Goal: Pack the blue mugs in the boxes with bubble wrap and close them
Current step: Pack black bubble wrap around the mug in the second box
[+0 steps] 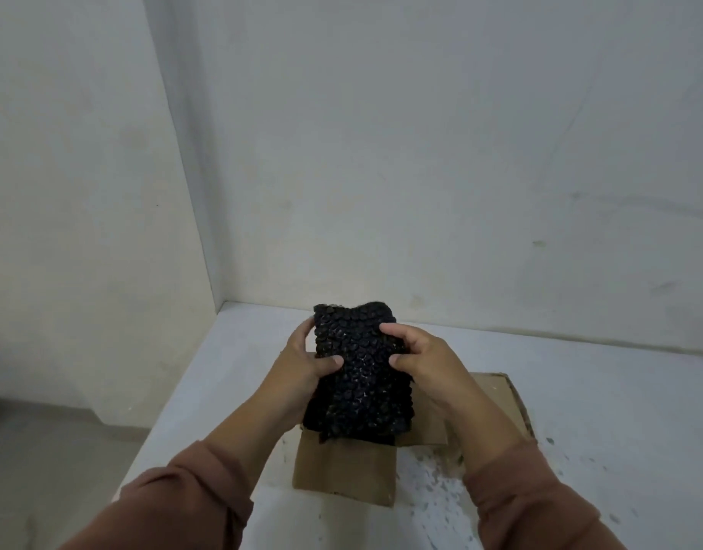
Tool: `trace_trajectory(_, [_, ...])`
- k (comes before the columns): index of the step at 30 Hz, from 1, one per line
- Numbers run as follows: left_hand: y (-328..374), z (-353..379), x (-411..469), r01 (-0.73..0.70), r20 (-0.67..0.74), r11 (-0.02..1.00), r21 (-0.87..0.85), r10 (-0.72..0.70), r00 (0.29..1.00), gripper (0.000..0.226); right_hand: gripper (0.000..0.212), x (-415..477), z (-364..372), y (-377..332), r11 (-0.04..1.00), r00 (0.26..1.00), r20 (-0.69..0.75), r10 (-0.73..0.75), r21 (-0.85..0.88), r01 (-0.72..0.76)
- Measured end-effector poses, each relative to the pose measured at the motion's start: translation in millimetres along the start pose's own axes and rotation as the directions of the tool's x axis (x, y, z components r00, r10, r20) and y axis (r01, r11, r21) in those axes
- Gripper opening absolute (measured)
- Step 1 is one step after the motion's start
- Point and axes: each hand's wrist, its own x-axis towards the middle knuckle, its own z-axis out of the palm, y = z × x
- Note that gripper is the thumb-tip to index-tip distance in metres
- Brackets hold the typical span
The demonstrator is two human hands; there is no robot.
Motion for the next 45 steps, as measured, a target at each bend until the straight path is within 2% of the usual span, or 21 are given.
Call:
trace_trajectory(3, [0,-2,-7,-0.128,-0.068,0.963,0.238,0.148,0.987,0.068,0.054,1,1,6,0.986,0.999,0.034,0.021,-0.164,-0.016])
trace_trajectory(6, [-2,-6,-10,-0.226,0.007,0.874,0.431,0.247,0.969,0.058,0.045,-1,5,7,0.912,1.0,-0.004,0.022,-0.41,-0.022])
trace_trajectory(8, [-3,-8,-11,-0.233,0.098,0.798,0.555,0.215,0.972,0.057,0.028,-2,7,5,0.873,0.999,-0.039,-0.007,-0.488,-0.013])
trace_trajectory(10, [-2,-8,-9,-0.175,0.106,0.698,0.695,0.141,0.984,0.065,0.009,-4,7,1,0.866,0.998,-0.048,-0.048,-0.5,0.018])
trace_trajectory(12, [1,-6,-6,-0.148,0.086,0.582,0.8,0.132,0.988,0.04,0.003,-5,5,-5,0.877,0.996,-0.051,-0.069,-0.48,0.036])
trace_trajectory(14, [6,-7,-2,-0.143,0.08,0.593,0.792,0.131,0.988,0.016,0.01,-5,1,-8,0.904,0.998,-0.068,-0.016,-0.428,-0.015])
trace_trajectory(17, [9,-13,6,-0.068,0.057,0.734,0.676,0.04,0.998,0.014,0.005,0,-1,-2,0.94,0.991,-0.06,0.123,-0.312,-0.135])
trace_trajectory(18, [7,-15,10,-0.027,0.03,0.754,0.657,0.01,1.0,0.016,0.005,2,0,4,0.939,0.986,-0.067,0.151,-0.303,-0.164])
trace_trajectory(20, [-5,-18,22,0.023,-0.03,0.725,0.688,-0.003,1.0,0.025,0.024,9,5,16,0.909,0.975,-0.104,0.198,-0.354,-0.222])
trace_trajectory(22, [-21,-20,34,0.033,-0.068,0.618,0.786,0.033,0.997,0.039,0.035,13,12,28,0.863,0.967,-0.162,0.199,-0.439,-0.251])
trace_trajectory(24, [-37,-21,40,-0.024,-0.042,0.427,0.904,0.144,0.989,0.047,0.032,16,20,41,0.817,0.966,-0.208,0.153,-0.523,-0.242])
trace_trajectory(26, [-50,-25,43,-0.145,0.087,0.16,0.976,0.326,0.941,0.041,0.02,17,26,50,0.766,0.969,-0.239,0.066,-0.61,-0.202])
trace_trajectory(28, [-57,-28,42,-0.237,0.254,-0.092,0.967,0.425,0.869,0.023,0.011,17,30,54,0.62,0.977,-0.208,-0.054,-0.774,-0.13])
trace_trajectory(29, [-59,-31,42,-0.267,0.31,-0.157,0.951,0.44,0.843,0.015,0.01,17,31,56,0.531,0.98,-0.172,-0.099,-0.842,-0.094])
trace_trajectory(31, [-59,-38,41,-0.336,0.401,-0.227,0.914,0.383,0.832,0.021,0.017,16,31,59,0.407,0.982,-0.116,-0.151,-0.912,-0.046])
trace_trajectory(33, [-53,-41,39,-0.385,0.433,-0.217,0.897,0.254,0.865,0.035,0.026,14,30,58,0.358,0.983,-0.087,-0.164,-0.933,-0.023])
trace_trajectory(35, [-45,-43,37,-0.39,0.411,-0.192,0.901,0.085,0.908,0.05,0.038,9,29,56,0.325,0.992,0.022,-0.126,-0.944,0.062])
trace_trajectory(36, [-41,-41,35,-0.379,0.396,-0.23,0.897,0.035,0.917,0.053,0.046,8,29,55,0.295,0.992,0.103,-0.067,-0.948,0.118])
trace_trajectory(38, [-37,-35,34,-0.363,0.387,-0.326,0.873,0.009,0.922,0.053,0.061,6,30,54,0.215,0.973,0.204,0.106,-0.96,0.178])
trace_trajectory(40, [-37,-30,35,-0.338,0.375,-0.41,0.847,0.01,0.927,0.05,0.07,9,31,56,0.147,0.951,0.202,0.234,-0.974,0.171])
trace_trajectory(45, [-42,-20,40,-0.277,0.295,-0.504,0.818,-0.045,0.954,0.05,0.068,16,38,59,-0.022,0.938,0.188,0.29,-0.979,0.203])
